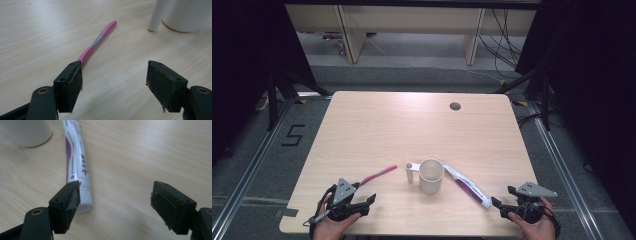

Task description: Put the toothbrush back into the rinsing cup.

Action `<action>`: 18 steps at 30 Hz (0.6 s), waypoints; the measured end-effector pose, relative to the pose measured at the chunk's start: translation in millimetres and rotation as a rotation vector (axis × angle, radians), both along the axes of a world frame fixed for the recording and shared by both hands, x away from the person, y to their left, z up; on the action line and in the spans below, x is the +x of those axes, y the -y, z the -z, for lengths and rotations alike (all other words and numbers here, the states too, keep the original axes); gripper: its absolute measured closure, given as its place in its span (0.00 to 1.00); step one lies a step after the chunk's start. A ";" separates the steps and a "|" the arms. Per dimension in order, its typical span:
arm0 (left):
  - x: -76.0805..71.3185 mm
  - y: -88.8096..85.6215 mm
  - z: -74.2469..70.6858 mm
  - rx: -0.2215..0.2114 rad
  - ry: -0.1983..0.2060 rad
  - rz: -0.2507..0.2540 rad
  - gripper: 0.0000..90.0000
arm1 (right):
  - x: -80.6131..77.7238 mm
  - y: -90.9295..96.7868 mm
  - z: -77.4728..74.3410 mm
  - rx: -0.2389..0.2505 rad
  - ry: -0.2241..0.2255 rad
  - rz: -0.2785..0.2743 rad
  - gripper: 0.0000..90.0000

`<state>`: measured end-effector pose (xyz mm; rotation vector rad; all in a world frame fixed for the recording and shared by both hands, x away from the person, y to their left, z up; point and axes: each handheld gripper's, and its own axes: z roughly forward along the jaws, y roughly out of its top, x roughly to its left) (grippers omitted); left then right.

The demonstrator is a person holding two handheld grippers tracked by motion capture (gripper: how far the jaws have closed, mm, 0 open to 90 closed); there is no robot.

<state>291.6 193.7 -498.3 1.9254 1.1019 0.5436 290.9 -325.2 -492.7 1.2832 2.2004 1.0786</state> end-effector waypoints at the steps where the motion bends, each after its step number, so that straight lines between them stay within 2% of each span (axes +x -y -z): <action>1: 1.9 0.8 -0.7 -0.003 0.001 0.005 0.38 | -0.3 -0.1 -0.5 0.004 -0.003 0.002 0.27; 4: 9.9 4.5 -3.5 -0.008 0.005 0.002 0.49 | 0.1 -0.3 0.3 0.007 0.003 0.004 0.27; 7: 19.1 9.1 -5.5 -0.004 0.006 0.000 0.53 | -0.1 -0.1 0.1 0.009 0.000 0.006 0.27; 9: 29.2 12.2 -5.8 -0.003 0.010 0.003 0.63 | 0.0 0.7 0.3 0.008 -0.003 0.002 0.28; 10: 29.2 12.2 -5.8 -0.003 0.010 0.003 0.68 | 0.0 0.7 0.3 0.008 -0.003 0.002 0.28; 11: 31.6 13.3 -5.7 -0.005 0.007 0.002 0.68 | -0.1 0.6 0.2 0.008 -0.004 0.003 0.28; 12: 34.7 14.1 -5.6 -0.003 0.006 0.003 0.77 | 0.4 0.9 0.8 0.007 -0.001 0.001 0.28; 14: 42.8 17.4 -4.9 -0.004 0.000 -0.003 0.84 | 0.3 0.8 1.1 0.012 -0.003 -0.001 0.28; 16: 45.4 18.5 -5.0 -0.008 -0.002 -0.002 0.88 | 0.4 1.0 1.2 0.007 -0.001 -0.004 0.28; 17: 48.4 19.0 -5.3 0.004 -0.007 0.003 0.89 | 0.6 0.9 1.1 0.011 -0.003 -0.002 0.28; 18: 50.0 21.0 -5.0 -0.009 -0.002 -0.006 0.91 | 0.6 0.9 1.2 0.010 -0.004 -0.001 0.28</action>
